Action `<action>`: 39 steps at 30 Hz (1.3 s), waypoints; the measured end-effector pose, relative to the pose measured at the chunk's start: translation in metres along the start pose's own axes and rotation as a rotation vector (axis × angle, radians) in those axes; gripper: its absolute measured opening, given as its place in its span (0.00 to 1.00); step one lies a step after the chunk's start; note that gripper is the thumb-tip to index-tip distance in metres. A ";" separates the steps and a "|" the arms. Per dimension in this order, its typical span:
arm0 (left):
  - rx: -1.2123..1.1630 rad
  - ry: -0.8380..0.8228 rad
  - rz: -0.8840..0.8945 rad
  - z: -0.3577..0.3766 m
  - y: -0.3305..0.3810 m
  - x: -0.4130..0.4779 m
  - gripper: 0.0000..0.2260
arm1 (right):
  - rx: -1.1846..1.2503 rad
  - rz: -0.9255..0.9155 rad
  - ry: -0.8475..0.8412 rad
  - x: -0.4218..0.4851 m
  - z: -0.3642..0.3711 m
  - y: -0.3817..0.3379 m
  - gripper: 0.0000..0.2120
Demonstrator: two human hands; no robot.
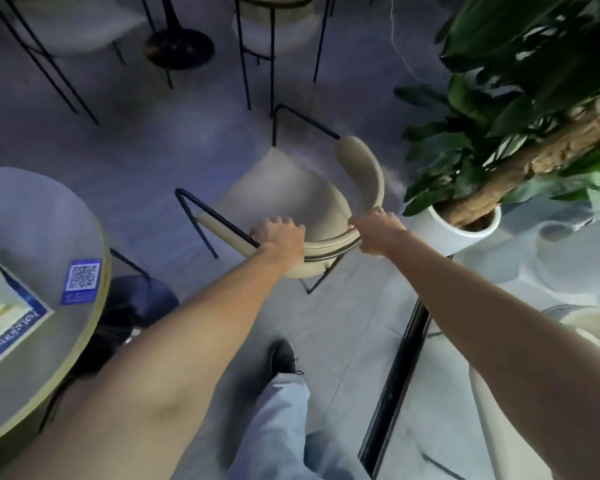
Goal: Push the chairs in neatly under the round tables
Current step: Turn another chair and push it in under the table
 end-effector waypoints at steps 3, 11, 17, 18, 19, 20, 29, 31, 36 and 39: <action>-0.010 -0.016 0.005 0.010 0.019 0.032 0.18 | -0.040 -0.039 -0.014 0.032 0.015 0.029 0.26; -0.194 -0.111 -0.041 0.056 0.070 0.090 0.30 | -0.150 -0.185 -0.085 0.110 0.063 0.077 0.27; -0.226 -0.122 -0.133 0.074 0.086 0.112 0.35 | -0.217 -0.301 -0.027 0.148 0.095 0.092 0.28; -0.236 -0.146 -0.151 0.072 0.087 0.115 0.36 | -0.203 -0.313 -0.035 0.154 0.099 0.093 0.28; -0.245 -0.175 -0.174 0.070 0.089 0.117 0.37 | -0.174 -0.326 -0.054 0.160 0.101 0.095 0.27; -0.247 -0.206 -0.193 0.067 0.090 0.121 0.38 | -0.134 -0.344 -0.074 0.166 0.103 0.097 0.27; -0.270 -0.296 -0.305 0.059 0.096 0.131 0.42 | -0.049 -0.426 -0.097 0.191 0.096 0.104 0.30; -0.302 -0.293 -0.334 0.055 0.091 0.133 0.41 | -0.050 -0.442 -0.102 0.203 0.092 0.100 0.30; -0.342 -0.266 -0.411 0.054 0.063 0.143 0.39 | -0.096 -0.489 -0.071 0.237 0.074 0.077 0.27; -0.358 -0.243 -0.473 0.055 0.038 0.151 0.39 | -0.155 -0.523 -0.023 0.262 0.056 0.055 0.25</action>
Point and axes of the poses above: each hand's wrist, its own x-axis towards the middle knuckle, its own z-axis out of the palm, y = z × x, the point moved 3 cm from there along x, towards the middle knuckle
